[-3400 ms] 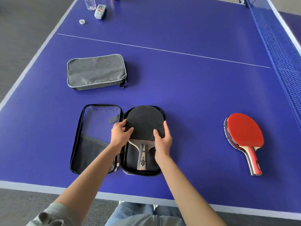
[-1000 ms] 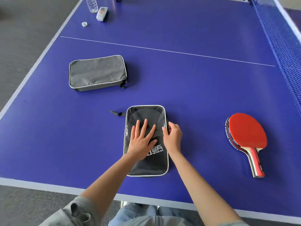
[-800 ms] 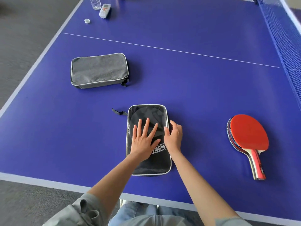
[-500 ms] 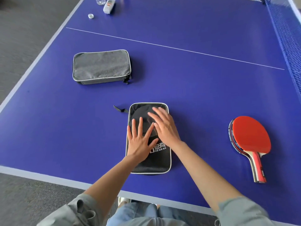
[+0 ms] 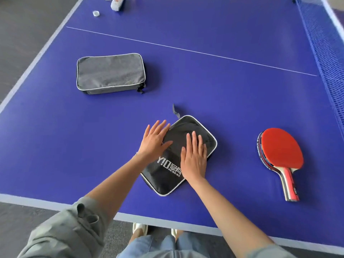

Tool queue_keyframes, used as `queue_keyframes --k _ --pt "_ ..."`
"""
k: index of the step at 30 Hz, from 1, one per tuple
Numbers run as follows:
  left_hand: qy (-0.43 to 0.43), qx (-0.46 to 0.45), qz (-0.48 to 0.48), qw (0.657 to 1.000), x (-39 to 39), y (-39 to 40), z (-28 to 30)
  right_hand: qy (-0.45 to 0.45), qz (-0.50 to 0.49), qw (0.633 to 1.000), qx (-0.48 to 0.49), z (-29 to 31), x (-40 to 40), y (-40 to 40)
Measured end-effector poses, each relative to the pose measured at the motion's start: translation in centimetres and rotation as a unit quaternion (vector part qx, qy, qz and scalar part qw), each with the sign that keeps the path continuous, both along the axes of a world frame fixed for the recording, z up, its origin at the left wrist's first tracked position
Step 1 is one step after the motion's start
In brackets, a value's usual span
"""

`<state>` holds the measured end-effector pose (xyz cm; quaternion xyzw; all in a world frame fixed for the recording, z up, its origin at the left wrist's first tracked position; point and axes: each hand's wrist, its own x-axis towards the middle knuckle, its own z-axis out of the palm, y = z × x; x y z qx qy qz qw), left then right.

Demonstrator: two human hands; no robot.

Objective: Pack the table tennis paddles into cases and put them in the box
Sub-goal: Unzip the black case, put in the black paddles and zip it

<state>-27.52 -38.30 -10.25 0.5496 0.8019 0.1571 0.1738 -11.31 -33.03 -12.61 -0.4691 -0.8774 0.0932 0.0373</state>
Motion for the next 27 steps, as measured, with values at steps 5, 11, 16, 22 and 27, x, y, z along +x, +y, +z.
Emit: queue_keyframes --k 5,11,16,22,27 --pt "-0.311 0.087 0.237 0.916 -1.6 -6.9 -0.1 0.030 0.032 0.999 0.010 0.9 -0.9 -0.7" --pt "-0.310 0.062 0.185 0.931 -2.8 -11.2 -0.7 0.005 0.267 0.964 -0.009 0.7 -3.5 -2.1" --pt "-0.189 0.127 0.082 0.970 -3.6 -9.5 -0.6 -0.013 0.264 0.964 -0.007 0.7 -3.3 -2.0" --pt "-0.152 0.038 0.045 0.987 -5.2 -9.4 -1.6 -0.018 0.253 0.967 -0.006 0.9 -3.5 -2.2" --pt "-0.169 0.057 0.040 0.983 -5.2 -10.3 -2.4 -0.021 0.246 0.969 -0.009 0.9 -3.6 -2.3"
